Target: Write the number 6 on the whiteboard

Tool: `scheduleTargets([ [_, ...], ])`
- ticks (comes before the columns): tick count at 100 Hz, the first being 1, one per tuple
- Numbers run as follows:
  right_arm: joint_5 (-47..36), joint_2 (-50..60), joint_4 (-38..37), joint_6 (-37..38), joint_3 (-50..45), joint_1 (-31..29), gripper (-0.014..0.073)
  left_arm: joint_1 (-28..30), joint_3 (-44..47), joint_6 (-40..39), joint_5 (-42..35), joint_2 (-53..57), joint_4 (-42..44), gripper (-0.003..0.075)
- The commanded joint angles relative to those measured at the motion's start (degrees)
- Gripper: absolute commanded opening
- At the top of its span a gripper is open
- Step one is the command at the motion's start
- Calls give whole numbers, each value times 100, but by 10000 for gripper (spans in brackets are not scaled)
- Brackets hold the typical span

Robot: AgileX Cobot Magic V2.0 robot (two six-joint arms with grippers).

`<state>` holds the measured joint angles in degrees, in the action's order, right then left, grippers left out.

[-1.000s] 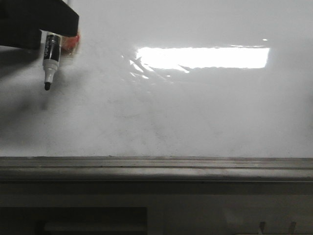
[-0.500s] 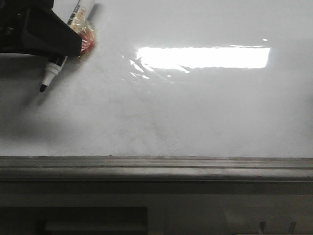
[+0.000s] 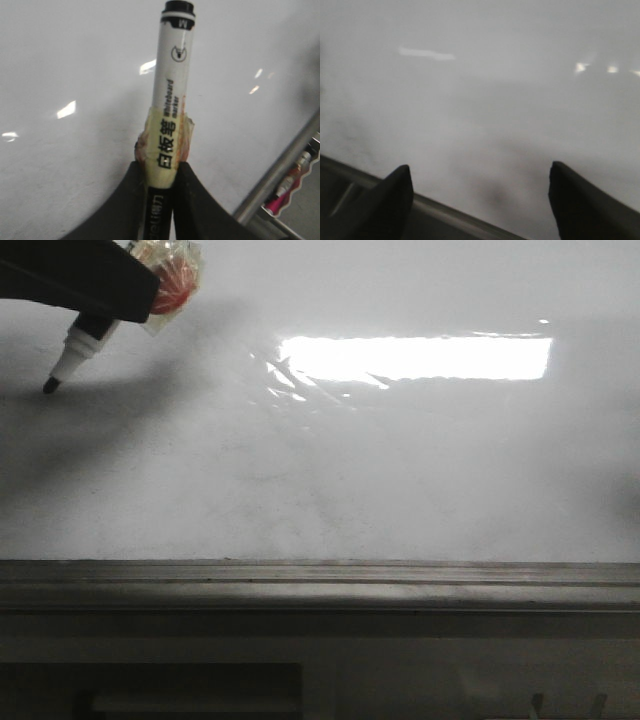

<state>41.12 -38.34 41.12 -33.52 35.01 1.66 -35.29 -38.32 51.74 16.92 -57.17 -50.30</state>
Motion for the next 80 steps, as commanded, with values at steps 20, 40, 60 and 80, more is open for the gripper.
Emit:
scheduleTargets([
  [20, 1659, -1618, 2422, -1894, 1190, -5, 449, -735, -526, 13, 618, -6, 1029, -20],
  [40, 2761, -2586, 2486, -1934, 1908, 49, 428, -1174, -535, 13, 396, -322, 1056, -20],
  [60, 2752, -3031, 2486, -1934, 2149, 624, 428, -1414, -725, 13, 233, -623, 1081, -20],
  [80, 2435, -3245, 2486, -1934, 2227, 1258, 428, -1470, -988, 13, 216, -836, 1137, -20],
])
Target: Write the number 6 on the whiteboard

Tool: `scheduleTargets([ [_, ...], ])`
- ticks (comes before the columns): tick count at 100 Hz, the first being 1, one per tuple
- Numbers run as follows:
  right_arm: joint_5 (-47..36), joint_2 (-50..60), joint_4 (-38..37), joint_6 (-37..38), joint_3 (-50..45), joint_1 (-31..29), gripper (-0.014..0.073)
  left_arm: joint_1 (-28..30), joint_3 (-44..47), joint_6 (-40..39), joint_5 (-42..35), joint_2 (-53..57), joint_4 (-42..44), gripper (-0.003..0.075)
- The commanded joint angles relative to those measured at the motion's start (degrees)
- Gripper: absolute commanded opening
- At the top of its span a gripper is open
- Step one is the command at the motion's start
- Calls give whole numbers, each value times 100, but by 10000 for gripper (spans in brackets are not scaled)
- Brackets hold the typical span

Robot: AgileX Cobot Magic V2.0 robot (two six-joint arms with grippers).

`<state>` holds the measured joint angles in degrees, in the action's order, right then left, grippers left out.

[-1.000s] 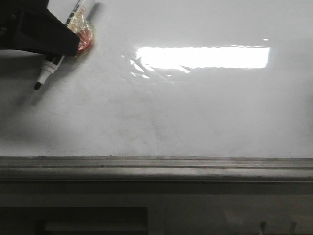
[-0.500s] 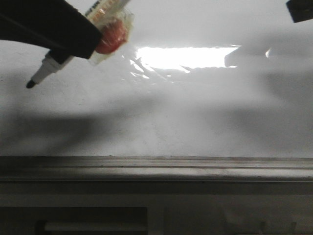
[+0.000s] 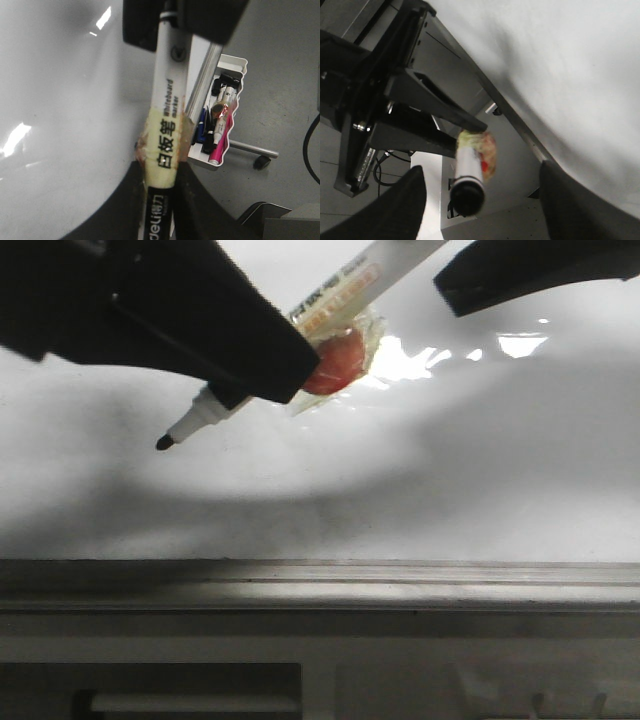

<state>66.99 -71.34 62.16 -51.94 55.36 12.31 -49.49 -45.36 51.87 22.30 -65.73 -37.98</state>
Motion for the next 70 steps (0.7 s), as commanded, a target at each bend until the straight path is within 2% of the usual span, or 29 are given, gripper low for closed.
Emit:
scheduleTargets([
  [1, -171, 43, 382, -91, 192, 209, 428, -50, -297, 0, -321, 21, -95, -20],
  [13, -358, -5, 372, -142, 192, 414, 426, -50, -346, 0, -321, -30, -95, -20],
  [20, -397, -42, 372, -197, 192, 458, 383, -50, -358, 0, -321, -39, -95, -20],
  [34, -424, -93, 530, -417, 192, 467, 185, -50, -394, 0, -332, -39, -86, -20],
  [46, -227, -126, 544, -613, 192, 467, -38, -50, -394, 0, -364, -39, -86, -19],
  [49, -215, -126, 559, -627, 192, 467, -72, -50, -394, 0, -364, -39, -86, -19],
  [55, -263, -126, 586, -630, 192, 467, -63, -50, -394, 0, -339, -39, -86, -16],
  [62, -329, -126, 586, -678, 192, 467, -63, -50, -394, 0, -313, -39, -86, 27],
  [70, -344, -126, 586, -725, 192, 467, -63, -33, -394, 0, -299, -39, -86, 180],
])
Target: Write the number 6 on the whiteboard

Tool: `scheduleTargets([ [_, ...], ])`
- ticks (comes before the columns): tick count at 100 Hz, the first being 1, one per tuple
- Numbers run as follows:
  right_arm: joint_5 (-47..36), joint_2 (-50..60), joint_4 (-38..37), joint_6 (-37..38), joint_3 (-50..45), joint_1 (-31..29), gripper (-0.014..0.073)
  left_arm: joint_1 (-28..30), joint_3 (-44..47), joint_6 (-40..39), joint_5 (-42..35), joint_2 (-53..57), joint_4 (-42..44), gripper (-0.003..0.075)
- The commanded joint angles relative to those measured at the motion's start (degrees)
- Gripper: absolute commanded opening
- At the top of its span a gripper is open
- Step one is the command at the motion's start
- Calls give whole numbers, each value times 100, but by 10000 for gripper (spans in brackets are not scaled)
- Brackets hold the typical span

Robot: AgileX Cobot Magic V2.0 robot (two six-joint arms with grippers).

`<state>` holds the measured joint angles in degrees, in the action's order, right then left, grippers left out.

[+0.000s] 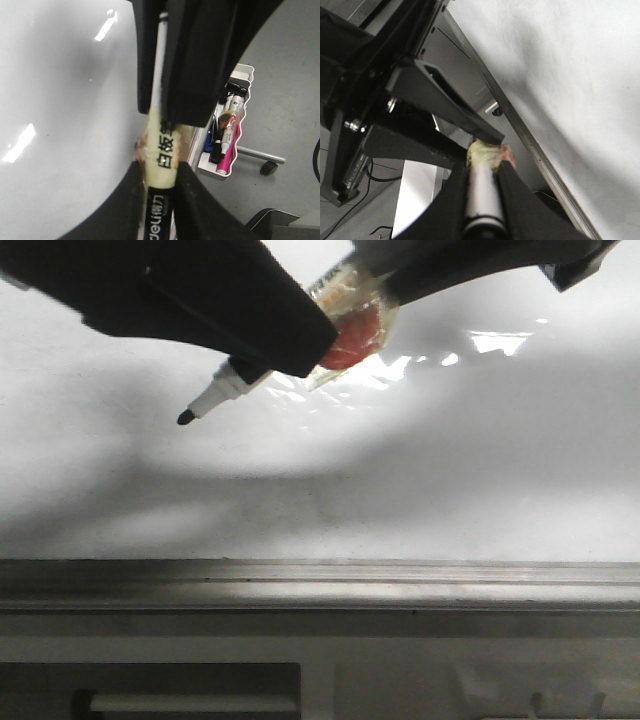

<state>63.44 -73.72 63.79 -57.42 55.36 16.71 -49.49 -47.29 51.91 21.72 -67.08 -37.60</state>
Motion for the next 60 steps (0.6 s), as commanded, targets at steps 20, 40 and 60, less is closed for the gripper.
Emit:
scheduleTargets([
  [20, -403, 354, 424, -190, 147, 27, -43, 461, -201, -76, -353, 377, -538, 615],
  [40, -1573, 1464, 275, -286, -514, 27, -43, 1655, -13, -189, -197, 1092, -1092, 564],
  [60, -2793, 2768, 94, -286, -1421, 27, -46, 2673, 889, -189, -654, 2172, -1710, 467],
])
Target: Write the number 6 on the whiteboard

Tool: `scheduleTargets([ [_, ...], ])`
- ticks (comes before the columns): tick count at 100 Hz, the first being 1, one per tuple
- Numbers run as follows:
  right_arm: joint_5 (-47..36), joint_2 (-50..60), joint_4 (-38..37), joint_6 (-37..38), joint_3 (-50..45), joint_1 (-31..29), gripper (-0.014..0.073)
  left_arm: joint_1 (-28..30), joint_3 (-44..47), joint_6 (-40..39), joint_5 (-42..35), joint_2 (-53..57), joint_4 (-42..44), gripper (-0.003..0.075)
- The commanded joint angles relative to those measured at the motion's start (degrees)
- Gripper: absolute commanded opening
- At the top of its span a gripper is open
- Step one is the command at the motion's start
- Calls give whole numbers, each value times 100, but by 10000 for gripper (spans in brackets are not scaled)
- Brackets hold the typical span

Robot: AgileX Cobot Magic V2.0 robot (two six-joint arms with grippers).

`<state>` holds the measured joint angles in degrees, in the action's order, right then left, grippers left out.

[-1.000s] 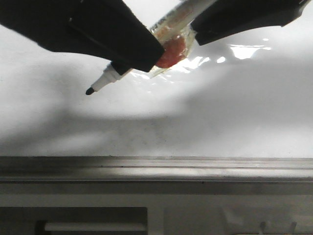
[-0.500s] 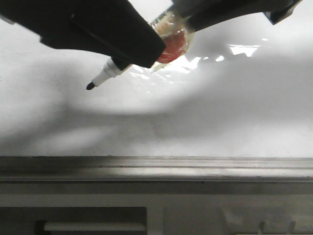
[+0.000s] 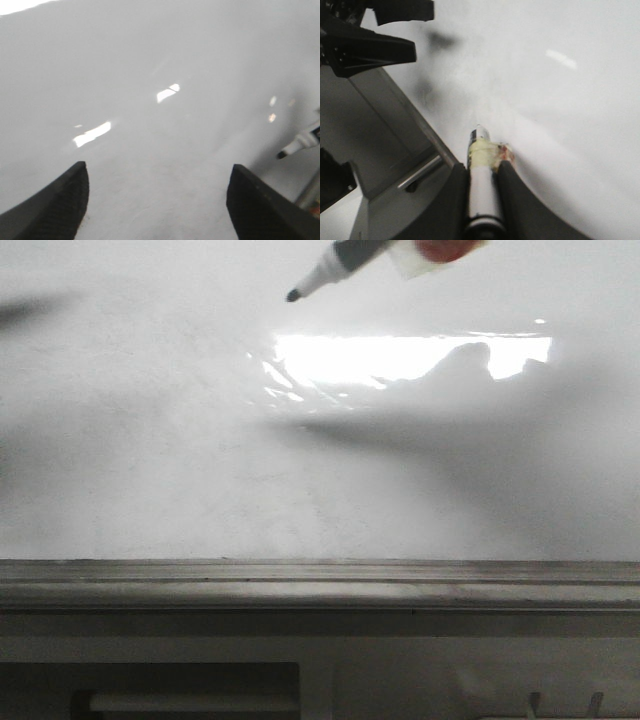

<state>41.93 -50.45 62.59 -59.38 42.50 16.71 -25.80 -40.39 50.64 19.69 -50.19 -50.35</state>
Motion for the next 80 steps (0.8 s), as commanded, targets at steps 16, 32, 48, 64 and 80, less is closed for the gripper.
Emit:
scheduleTargets([
  [16, -1312, 768, 196, -89, -470, 27, -46, 677, 918, -62, -935, 1388, -1046, 447],
  [32, -1668, 672, 198, -146, -479, 27, -46, 714, 1200, -62, -1083, 1972, -1114, 447],
  [48, -2309, 446, 209, -146, -431, 27, -46, 714, 1202, -62, -1141, 2063, -1114, 439],
  [64, -2465, -71, 220, -146, -94, 27, -46, 714, 1202, -62, -1155, 2063, -1114, 439],
  [80, -1511, -747, 207, -146, 213, 27, -46, 714, 1202, -62, -1165, 2063, -1114, 439],
])
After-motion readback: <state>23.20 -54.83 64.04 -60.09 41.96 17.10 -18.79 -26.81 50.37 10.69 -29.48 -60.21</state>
